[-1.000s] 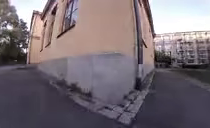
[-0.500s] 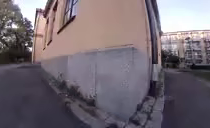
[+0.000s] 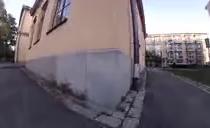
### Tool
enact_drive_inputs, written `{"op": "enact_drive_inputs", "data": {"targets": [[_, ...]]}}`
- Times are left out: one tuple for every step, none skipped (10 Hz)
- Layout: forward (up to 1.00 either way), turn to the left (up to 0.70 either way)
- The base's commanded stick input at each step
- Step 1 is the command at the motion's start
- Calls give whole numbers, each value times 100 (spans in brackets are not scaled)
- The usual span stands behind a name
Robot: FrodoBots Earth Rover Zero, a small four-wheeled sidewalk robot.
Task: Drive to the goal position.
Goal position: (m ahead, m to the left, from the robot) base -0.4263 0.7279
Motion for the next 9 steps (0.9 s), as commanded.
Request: {"op": "enact_drive_inputs", "data": {"targets": [[-100,-27],[-100,-27],[-100,-27],[-100,-27],[-100,-27],[-100,-27],[-100,-27],[-100,-27],[-92,-29]]}}
